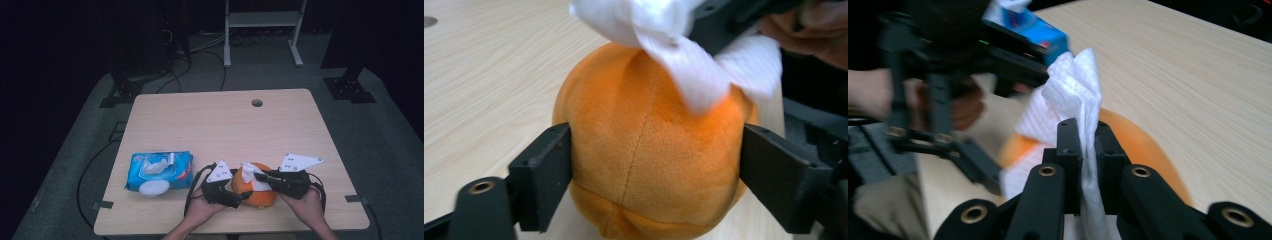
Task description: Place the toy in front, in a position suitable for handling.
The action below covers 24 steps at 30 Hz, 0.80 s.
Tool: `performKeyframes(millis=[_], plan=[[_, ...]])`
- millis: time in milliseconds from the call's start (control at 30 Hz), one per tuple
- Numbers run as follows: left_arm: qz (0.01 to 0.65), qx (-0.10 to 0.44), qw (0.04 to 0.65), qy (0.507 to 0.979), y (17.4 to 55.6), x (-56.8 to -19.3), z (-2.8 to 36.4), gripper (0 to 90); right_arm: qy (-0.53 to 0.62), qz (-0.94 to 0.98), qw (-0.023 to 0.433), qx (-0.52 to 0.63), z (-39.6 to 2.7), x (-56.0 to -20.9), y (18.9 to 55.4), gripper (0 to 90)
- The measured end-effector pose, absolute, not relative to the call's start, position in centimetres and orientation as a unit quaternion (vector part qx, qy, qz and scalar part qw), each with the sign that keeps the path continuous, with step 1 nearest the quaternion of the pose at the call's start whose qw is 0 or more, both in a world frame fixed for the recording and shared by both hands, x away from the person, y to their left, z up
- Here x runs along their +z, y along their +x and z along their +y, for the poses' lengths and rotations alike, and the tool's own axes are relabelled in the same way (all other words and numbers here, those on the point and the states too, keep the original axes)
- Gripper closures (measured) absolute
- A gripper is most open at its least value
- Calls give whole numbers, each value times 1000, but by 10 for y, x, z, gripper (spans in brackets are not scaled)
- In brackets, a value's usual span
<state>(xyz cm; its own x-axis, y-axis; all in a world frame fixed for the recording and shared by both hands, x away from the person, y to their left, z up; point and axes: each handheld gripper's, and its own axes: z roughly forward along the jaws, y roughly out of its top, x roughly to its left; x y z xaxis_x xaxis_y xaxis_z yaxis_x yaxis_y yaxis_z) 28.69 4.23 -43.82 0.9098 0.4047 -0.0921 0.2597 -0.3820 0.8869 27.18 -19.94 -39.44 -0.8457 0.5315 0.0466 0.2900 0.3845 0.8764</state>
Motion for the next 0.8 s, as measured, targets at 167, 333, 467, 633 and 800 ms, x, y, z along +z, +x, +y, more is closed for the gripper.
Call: performKeyframes(millis=[167, 333, 467, 633, 800], plan=[[185, 85, 515, 832, 284, -438, 43, 221, 234, 829, 125, 493, -194, -392, 270, 837], [199, 62, 514, 832, 290, -438, 44, 148, 277, 812, 116, 501, -214, -398, 281, 838], [214, 48, 506, 834, 292, -438, 43, 93, 263, 819, 115, 497, -203, -400, 275, 838], [211, 59, 507, 834, 291, -440, 48, 211, 252, 823, 110, 497, -198, -401, 275, 838], [205, 61, 505, 836, 293, -440, 54, 185, 282, 816, 108, 494, -217, -406, 280, 837]])
